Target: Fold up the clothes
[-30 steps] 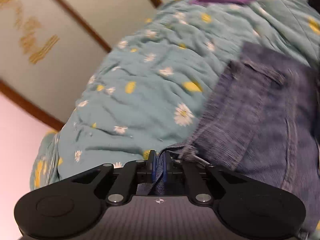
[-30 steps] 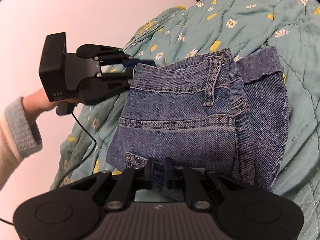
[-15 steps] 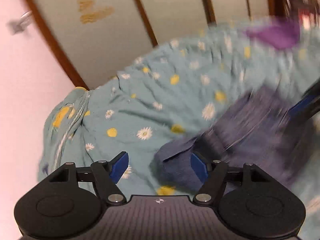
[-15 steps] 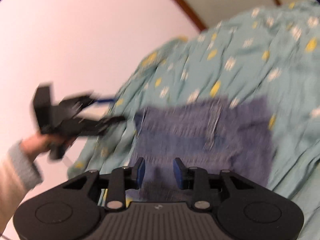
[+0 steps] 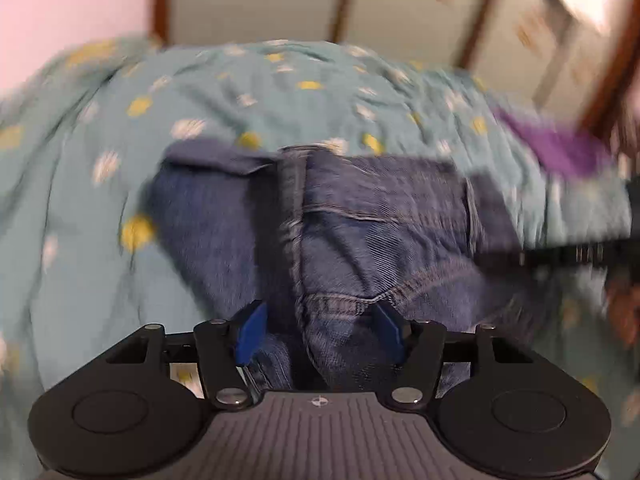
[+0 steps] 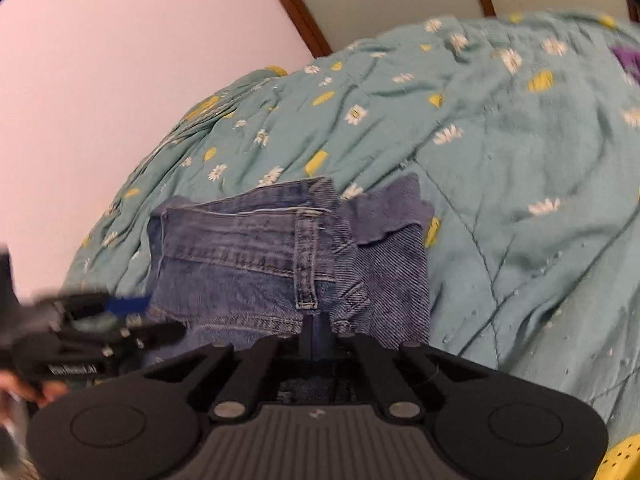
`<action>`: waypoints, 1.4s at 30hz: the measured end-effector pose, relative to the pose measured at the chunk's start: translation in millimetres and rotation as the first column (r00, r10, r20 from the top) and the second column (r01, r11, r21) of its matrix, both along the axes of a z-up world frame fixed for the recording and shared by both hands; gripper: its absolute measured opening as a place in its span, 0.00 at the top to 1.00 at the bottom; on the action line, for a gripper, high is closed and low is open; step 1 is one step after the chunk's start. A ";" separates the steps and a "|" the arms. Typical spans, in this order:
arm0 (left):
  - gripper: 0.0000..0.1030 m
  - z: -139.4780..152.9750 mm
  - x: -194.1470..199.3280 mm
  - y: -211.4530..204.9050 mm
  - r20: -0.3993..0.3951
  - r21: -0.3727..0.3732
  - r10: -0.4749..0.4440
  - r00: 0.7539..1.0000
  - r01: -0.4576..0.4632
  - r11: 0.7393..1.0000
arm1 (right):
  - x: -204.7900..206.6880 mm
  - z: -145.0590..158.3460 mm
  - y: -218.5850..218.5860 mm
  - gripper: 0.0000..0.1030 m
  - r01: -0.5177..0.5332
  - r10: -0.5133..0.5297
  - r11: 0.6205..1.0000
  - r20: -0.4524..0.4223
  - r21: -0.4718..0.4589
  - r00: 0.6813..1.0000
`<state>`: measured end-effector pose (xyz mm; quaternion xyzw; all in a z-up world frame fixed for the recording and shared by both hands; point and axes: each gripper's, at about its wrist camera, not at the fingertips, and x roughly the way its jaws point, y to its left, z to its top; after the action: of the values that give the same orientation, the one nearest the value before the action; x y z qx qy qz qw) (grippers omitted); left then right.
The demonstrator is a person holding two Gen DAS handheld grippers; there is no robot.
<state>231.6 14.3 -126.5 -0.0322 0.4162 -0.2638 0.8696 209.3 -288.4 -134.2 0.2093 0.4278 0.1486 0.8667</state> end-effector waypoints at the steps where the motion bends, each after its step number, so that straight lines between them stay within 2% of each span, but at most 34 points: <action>1: 0.44 4.1 -4.2 2.2 0.015 -0.003 0.009 1.000 -0.009 1.000 | -0.1 6.8 -3.5 1.00 0.018 -0.018 1.000 -0.026 0.018 1.000; 3: 0.44 23.7 -25.9 10.6 0.089 -0.021 0.041 0.995 -0.040 0.999 | -9.1 23.3 -5.0 0.89 0.026 -0.026 0.999 0.001 0.024 1.000; 6: 0.39 41.6 -45.7 17.1 0.134 -0.064 0.082 0.988 -0.074 0.995 | -22.6 41.8 2.8 0.88 -0.002 0.003 0.999 0.047 -0.039 0.999; 8: 0.38 52.8 -57.4 18.0 0.122 -0.136 0.112 0.986 -0.095 0.986 | -31.2 47.8 17.8 0.88 -0.045 0.049 0.995 0.043 -0.088 0.998; 11: 0.38 53.9 -57.1 7.3 0.064 -0.222 0.089 0.994 -0.073 0.972 | -31.8 42.5 32.1 0.87 -0.071 0.070 0.992 -0.015 -0.101 0.997; 13: 0.38 47.5 -56.5 -3.2 0.053 -0.202 0.084 0.995 -0.072 0.977 | -30.6 34.2 37.6 0.87 -0.064 0.057 0.990 -0.058 -0.127 0.997; 16: 0.40 22.8 -50.6 -10.0 -0.018 -0.167 0.089 0.996 -0.091 0.982 | -29.5 23.1 38.0 0.88 -0.051 0.038 0.984 -0.077 -0.173 0.996; 19: 0.43 -2.2 -48.3 -17.8 0.038 -0.062 0.061 0.997 -0.058 0.996 | -27.6 12.3 36.3 0.89 -0.051 0.035 0.984 -0.093 -0.169 0.995; 22: 0.42 -5.1 -49.4 -20.5 0.059 -0.048 0.063 0.996 -0.060 0.997 | -25.6 7.4 31.2 0.89 -0.026 0.012 0.991 -0.103 -0.134 0.995; 26: 0.42 0.0 -47.3 -10.9 0.023 -0.097 0.078 0.997 -0.075 0.992 | -34.1 17.5 31.5 0.85 -0.019 0.009 0.991 -0.073 -0.133 0.997; 27: 0.38 4.3 -49.5 -7.5 0.013 -0.115 0.087 0.996 -0.084 0.990 | -37.1 22.4 33.0 0.74 -0.015 0.005 0.989 -0.064 -0.144 0.998; 29: 0.27 18.6 -61.2 1.0 -0.023 -0.149 0.117 0.993 -0.119 0.982 | -51.5 43.4 41.9 0.50 0.027 -0.041 0.969 -0.053 -0.247 0.998; 30: 0.21 27.2 -68.8 5.7 -0.045 -0.165 0.135 0.990 -0.140 0.976 | -57.1 50.1 44.9 0.50 0.045 -0.061 0.958 -0.047 -0.282 0.997; 32: 0.19 39.6 -80.9 10.4 -0.076 -0.180 0.157 0.985 -0.169 0.969 | -84.9 74.4 56.6 0.50 0.113 -0.117 0.920 0.012 -0.376 0.993; 34: 0.17 56.0 -100.1 14.8 -0.092 -0.213 0.151 0.984 -0.167 0.963 | -109.7 89.6 62.9 0.47 0.113 -0.097 0.917 0.061 -0.383 0.993; 36: 0.09 68.0 -117.9 17.4 -0.074 -0.241 0.155 0.985 -0.169 0.956 | -133.1 102.6 66.6 0.30 0.113 -0.089 0.926 0.080 -0.361 0.993; 37: 0.06 72.3 -125.6 18.4 -0.071 -0.243 0.172 0.983 -0.184 0.952 | -141.7 107.2 67.7 0.25 0.122 -0.098 0.926 0.084 -0.356 0.992; 39: 0.04 85.1 -155.3 20.8 -0.074 -0.213 0.244 0.967 -0.254 0.943 | -158.5 115.9 68.6 0.13 0.141 -0.114 0.922 0.098 -0.360 0.989; 41: 0.01 90.7 -172.6 19.1 -0.035 -0.181 0.258 0.966 -0.260 0.949 | -177.0 121.7 68.0 0.05 0.151 -0.128 0.918 0.087 -0.366 0.988; 42: 0.01 95.1 -187.0 15.1 0.006 -0.137 0.263 0.965 -0.260 0.956 | -183.9 122.6 67.2 0.05 0.152 -0.136 0.919 0.070 -0.364 0.988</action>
<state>44.6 29.5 -31.4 -0.1427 0.3788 -0.1744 0.8976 25.4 -221.1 -11.6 0.0705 0.4124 0.0062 0.9082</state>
